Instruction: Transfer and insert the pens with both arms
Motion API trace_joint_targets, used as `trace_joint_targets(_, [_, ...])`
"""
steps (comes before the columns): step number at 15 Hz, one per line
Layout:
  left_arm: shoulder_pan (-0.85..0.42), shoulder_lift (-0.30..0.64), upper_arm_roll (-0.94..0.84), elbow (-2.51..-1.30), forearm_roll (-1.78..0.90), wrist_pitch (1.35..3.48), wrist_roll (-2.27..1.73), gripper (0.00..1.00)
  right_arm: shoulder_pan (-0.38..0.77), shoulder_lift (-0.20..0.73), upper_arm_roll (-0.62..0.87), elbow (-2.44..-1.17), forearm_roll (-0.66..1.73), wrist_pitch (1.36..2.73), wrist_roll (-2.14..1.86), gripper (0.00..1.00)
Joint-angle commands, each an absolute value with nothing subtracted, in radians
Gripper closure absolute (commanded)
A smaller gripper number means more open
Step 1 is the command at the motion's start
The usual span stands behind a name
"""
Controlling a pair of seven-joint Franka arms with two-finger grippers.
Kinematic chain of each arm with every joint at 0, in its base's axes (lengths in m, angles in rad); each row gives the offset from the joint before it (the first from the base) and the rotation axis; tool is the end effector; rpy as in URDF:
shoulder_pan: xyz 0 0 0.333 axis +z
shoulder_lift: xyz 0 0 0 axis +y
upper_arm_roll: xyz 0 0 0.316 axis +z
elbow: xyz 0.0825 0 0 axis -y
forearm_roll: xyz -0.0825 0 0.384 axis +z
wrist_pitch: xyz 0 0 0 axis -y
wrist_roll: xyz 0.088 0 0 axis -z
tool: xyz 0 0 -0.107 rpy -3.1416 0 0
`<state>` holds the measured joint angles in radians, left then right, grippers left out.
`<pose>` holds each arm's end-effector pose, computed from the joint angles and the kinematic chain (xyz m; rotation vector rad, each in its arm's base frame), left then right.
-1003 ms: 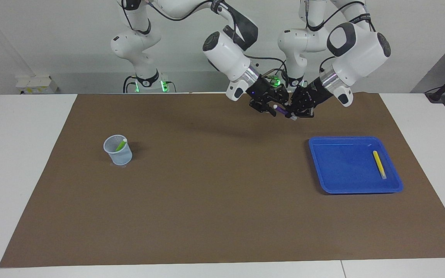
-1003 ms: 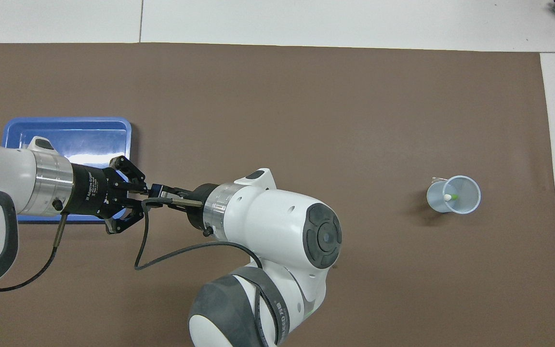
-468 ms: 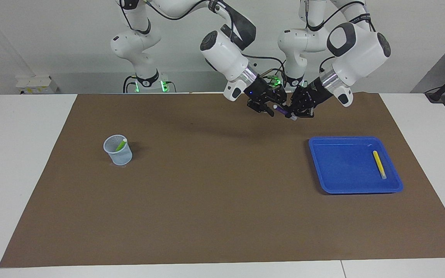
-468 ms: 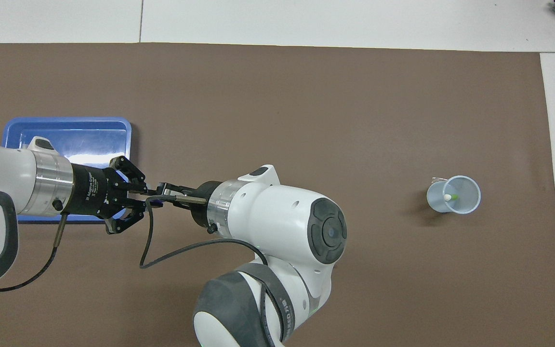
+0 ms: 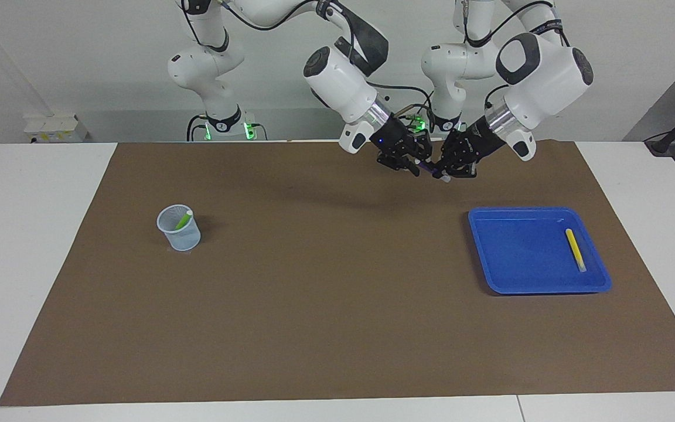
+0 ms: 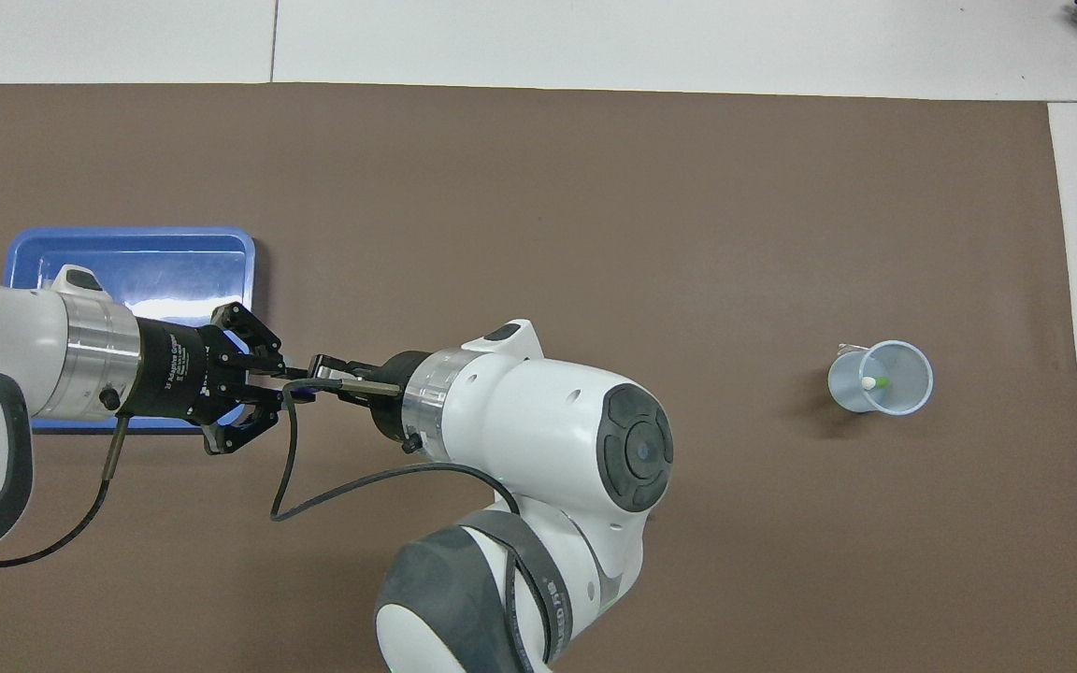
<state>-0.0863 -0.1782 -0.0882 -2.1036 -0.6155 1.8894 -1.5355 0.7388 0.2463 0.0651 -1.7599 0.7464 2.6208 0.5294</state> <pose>0.4875 -0.1314 0.5043 1.9283 1.9299 -0.6276 0.4796 0.4696 0.4900 -2.3155 0.3207 -0.1269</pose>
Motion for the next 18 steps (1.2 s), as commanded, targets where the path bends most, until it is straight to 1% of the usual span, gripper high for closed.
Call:
trace_joint_targets(1, [-0.103,-0.215,-0.074,-2.138,-0.63,1.899,-1.54,1.0,0.727,0.236,0.067,-1.769,0.729,2.6,0.517,0.67])
trace_joint_targets(2, [-0.103,-0.215,-0.074,-2.137,-0.63,1.899,-1.54,1.0,0.727,0.235,0.067,-1.77,0.729,2.6,0.515,0.68])
trace_joint_targets(4, [-0.103,-0.216,-0.074,-2.138,-0.63,1.899,-1.54,1.0,0.727,0.235,0.067,-1.77,0.729,2.6,0.515,0.74])
trace_joint_targets(6, [-0.103,-0.216,-0.074,-2.138,-0.63,1.901,-1.542,1.0,0.726,0.235,0.067,-1.772,0.729,2.6,0.515,0.83])
trace_joint_targets(9, [-0.103,-0.216,-0.074,-2.137,-0.63,1.899,-1.543,1.0,0.724,0.235,0.067,-1.773,0.729,2.6,0.514,0.91])
trace_joint_targets(15, [-0.104,-0.219,-0.074,-2.138,-0.63,1.89,-1.539,1.0,0.724,0.235,0.067,-1.773,0.729,2.6,0.514,0.92])
trace_joint_targets(17, [-0.104,-0.221,-0.074,-2.138,-0.63,1.89,-1.534,0.81,0.723,0.235,0.067,-1.773,0.729,2.6,0.514,0.92])
trace_joint_targets(18, [-0.104,-0.221,-0.074,-2.138,-0.63,1.89,-1.534,0.76,0.723,0.233,0.067,-1.773,0.729,2.6,0.514,0.92])
